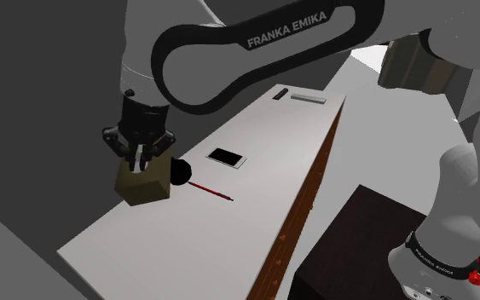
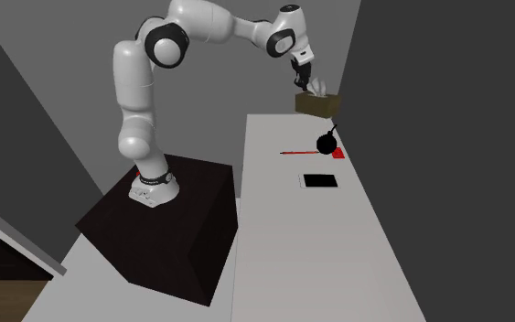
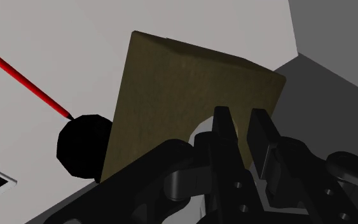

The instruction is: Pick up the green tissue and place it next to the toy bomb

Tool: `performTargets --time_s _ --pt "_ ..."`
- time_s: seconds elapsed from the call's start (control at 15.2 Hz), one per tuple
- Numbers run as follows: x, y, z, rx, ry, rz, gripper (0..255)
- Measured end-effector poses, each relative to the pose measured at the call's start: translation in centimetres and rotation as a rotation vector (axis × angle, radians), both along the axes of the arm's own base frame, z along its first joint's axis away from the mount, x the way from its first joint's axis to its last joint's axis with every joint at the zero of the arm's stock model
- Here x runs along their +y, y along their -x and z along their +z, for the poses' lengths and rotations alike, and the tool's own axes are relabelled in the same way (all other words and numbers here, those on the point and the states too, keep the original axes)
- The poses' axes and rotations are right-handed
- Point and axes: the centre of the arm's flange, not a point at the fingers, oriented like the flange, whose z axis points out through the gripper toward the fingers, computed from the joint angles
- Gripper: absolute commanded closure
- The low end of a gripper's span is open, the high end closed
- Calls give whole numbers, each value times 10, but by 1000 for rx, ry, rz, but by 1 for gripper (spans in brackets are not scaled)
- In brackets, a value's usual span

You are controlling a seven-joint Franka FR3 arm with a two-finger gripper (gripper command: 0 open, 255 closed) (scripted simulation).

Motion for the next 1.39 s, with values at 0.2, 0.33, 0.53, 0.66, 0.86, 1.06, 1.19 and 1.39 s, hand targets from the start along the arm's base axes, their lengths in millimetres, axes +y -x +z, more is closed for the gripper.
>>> performTargets --time_s 0.2,0.33,0.53,0.66,0.86,1.06,1.19,1.39 --pt "0 1 -15 0 0 0 255" --pt "0 0 -25 0 0 0 255" --pt "0 0 -42 0 0 0 255" --pt "0 0 -53 0 0 0 255" --pt "1 1 -68 0 0 0 255" --pt "0 0 -84 0 0 0 255" --pt "0 1 -93 -1 0 0 255" --pt "0 1 -110 -1 -1 0 255"
